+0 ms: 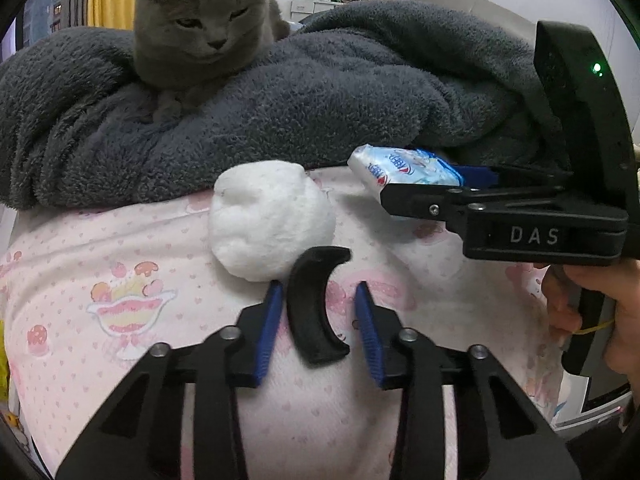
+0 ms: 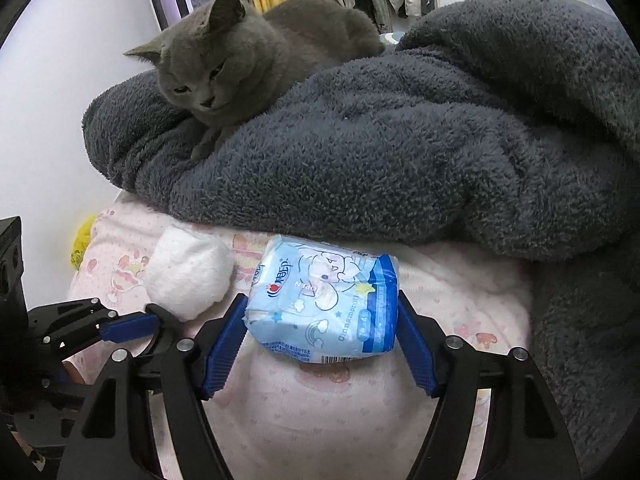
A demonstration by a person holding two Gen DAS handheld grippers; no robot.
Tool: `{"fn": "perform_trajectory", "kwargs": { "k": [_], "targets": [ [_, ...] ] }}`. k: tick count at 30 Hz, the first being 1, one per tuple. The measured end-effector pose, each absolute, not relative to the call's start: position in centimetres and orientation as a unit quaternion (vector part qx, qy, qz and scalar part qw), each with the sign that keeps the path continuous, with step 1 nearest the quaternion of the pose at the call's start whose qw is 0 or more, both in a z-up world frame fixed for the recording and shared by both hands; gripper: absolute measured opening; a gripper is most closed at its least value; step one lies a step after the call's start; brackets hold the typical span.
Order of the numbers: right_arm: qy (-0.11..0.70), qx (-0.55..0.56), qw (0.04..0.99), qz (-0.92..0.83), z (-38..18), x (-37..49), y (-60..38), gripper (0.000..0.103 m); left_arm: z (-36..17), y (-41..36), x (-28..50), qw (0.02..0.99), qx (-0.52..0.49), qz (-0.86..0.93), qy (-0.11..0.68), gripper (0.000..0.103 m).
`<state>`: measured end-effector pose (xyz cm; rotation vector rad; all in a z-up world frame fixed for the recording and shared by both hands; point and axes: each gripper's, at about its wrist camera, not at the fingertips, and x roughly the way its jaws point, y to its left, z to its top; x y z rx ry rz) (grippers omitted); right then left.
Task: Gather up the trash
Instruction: 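Grasp the black curved plastic piece with the left tool while the right tool grasps the blue tissue pack, then carry the black piece and tissue pack over the green bin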
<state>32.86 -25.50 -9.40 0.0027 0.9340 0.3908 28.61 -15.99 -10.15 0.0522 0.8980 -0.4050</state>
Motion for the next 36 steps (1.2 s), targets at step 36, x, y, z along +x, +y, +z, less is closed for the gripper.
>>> {"fn": "perform_trajectory", "kwargs": {
  "k": [36],
  "targets": [
    [0.408, 0.048, 0.883, 0.229, -0.5, 27.1, -18.4, 0.065, -4.2, -3.5, 19.5, 0.909, -0.037, -0.144, 0.390, 0.019]
  ]
}}
